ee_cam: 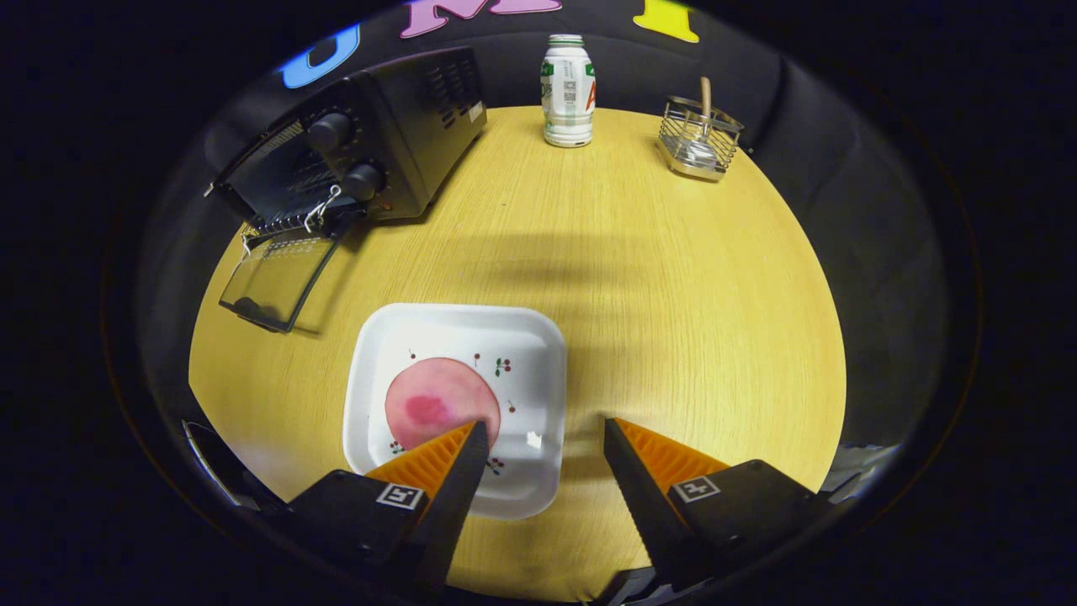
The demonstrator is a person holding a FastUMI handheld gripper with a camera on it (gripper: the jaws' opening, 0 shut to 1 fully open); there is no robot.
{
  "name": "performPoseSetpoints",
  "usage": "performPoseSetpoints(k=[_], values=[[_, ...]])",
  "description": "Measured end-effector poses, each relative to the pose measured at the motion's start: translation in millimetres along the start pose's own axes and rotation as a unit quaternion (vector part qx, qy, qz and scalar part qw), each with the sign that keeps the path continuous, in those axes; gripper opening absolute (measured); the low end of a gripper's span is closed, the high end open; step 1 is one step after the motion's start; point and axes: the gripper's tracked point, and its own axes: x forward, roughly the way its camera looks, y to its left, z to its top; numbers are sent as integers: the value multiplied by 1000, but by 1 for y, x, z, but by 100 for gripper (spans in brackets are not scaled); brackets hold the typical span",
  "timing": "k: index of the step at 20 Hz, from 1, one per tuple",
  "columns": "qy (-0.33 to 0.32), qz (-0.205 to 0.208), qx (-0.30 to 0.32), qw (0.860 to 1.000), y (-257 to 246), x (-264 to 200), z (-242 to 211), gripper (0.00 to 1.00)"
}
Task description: Open the toaster oven, put the food inside, and close the toaster oven door.
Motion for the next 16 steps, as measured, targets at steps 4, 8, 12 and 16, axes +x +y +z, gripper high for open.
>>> performPoseSetpoints(k=[4,8,12,16], values=[[21,11,-7,1000,5,3,-8,65],[48,12,30,998,3,2,-10,45],[67,41,55,995,4,0,-18,15],[62,69,56,994,9,0,-18,6]])
